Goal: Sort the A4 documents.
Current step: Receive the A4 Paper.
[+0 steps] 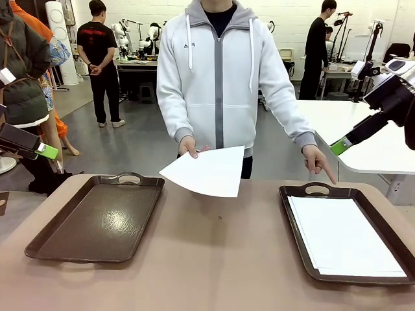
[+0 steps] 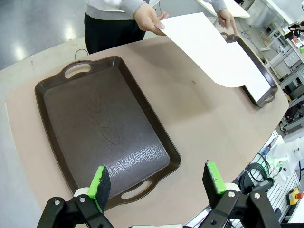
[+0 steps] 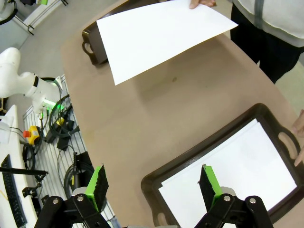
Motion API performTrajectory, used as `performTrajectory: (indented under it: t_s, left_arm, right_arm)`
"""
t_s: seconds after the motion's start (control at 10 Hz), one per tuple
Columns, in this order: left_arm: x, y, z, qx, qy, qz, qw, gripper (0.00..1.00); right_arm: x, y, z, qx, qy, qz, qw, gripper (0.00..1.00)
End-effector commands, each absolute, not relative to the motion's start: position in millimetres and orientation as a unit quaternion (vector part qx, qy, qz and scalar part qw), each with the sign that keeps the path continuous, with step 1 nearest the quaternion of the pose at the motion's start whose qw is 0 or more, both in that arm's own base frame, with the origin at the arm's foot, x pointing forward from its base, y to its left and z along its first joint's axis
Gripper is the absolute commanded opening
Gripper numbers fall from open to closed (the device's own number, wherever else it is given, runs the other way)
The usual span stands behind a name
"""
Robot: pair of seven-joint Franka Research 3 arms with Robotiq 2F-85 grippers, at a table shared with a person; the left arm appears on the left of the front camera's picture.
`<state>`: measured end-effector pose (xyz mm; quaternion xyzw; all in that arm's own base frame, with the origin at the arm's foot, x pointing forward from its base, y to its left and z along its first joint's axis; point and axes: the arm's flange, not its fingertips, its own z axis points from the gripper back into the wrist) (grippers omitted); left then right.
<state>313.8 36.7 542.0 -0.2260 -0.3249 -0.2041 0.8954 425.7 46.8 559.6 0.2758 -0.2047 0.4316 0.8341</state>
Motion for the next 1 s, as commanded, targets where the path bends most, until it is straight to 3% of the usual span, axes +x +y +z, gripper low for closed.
performTrajectory:
  t_s: [0.0,0.7,0.9]
  left_arm:
    - [314.4,37.6,541.3,-0.235,-0.326,-0.210,0.891,1.00]
    - [314.4,37.6,541.3,-0.235,-0.326,-0.210,0.891,1.00]
    - [314.4,37.6,541.3,-0.235,-0.326,-0.210,0.891,1.00]
  right_arm:
    - [425.8,47.0,559.3,0.282,-0.204,0.430,0.833,1.00]
    - [425.9,56.6,547.0,0.294,-0.198,0.437,0.826,1.00]
    - [431.0,62.3,538.6,0.340,-0.228,0.403,0.819,1.00]
